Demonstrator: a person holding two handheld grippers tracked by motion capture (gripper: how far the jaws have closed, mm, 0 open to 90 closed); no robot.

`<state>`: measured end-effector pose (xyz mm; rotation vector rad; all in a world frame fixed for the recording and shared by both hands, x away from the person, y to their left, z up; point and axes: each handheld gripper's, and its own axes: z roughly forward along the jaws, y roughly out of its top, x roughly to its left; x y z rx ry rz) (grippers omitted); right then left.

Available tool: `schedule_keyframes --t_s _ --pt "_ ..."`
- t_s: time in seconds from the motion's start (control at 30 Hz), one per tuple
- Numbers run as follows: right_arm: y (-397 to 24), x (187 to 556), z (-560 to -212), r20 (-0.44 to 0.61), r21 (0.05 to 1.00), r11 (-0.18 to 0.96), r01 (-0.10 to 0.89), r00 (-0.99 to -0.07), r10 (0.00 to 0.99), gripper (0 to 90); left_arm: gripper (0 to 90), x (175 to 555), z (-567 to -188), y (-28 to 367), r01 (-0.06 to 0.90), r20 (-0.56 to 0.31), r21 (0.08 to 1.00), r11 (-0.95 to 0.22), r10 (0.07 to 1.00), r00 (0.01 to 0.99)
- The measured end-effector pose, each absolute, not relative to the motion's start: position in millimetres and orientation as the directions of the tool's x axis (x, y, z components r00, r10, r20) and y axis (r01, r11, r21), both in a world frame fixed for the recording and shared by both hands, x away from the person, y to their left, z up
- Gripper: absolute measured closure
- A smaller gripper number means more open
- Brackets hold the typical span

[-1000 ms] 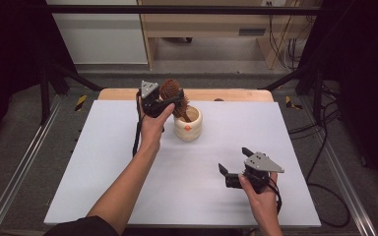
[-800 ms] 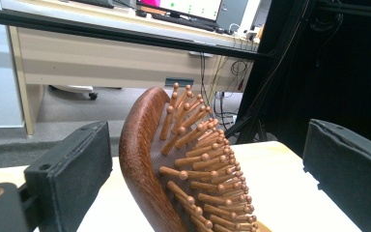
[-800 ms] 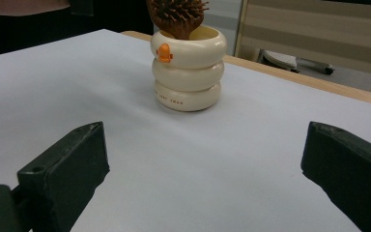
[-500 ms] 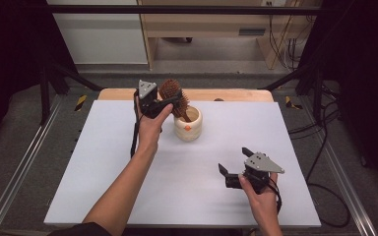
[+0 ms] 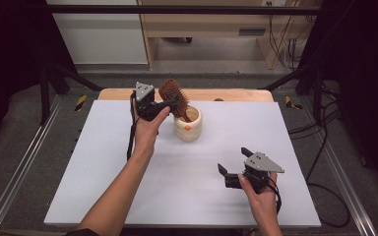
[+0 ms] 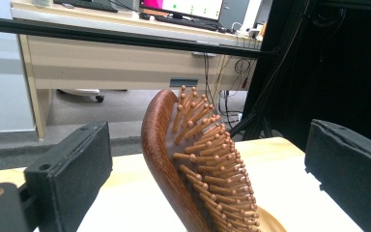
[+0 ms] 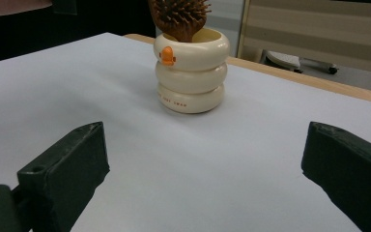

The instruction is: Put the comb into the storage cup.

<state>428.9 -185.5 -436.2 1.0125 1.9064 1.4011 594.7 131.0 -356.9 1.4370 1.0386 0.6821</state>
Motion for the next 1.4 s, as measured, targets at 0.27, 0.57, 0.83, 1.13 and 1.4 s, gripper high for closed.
schedule_keyframes --t_s 0.27,0.57,0.83,1.13,1.4 --pt "-184.5 428.8 -436.7 0.009 0.956 0.158 0.247 -0.562 0.827 3.1 3.3 581.0 -355.7 134.8 0.198 -0.144 0.978 0.060 0.883 0.447" --pt "-183.5 427.6 -436.4 0.020 0.957 0.148 0.249 -0.566 0.824 3.1 3.4 568.8 -352.0 139.2 0.197 -0.135 0.979 0.048 0.880 0.455" --pt "-182.8 428.4 -436.7 0.021 0.957 0.147 0.249 -0.565 0.825 3.1 3.3 563.9 -345.2 142.8 0.203 -0.150 0.977 0.059 0.871 0.467" --pt "-185.5 429.0 -436.1 0.033 0.959 0.130 0.252 -0.554 0.832 3.1 3.1 557.6 -337.4 146.7 0.208 -0.141 0.977 0.044 0.865 0.481" --pt "-186.5 430.5 -436.2 0.039 0.959 0.125 0.256 -0.554 0.832 3.1 3.0 556.0 -330.4 154.6 0.194 -0.141 0.980 0.049 0.859 0.492"
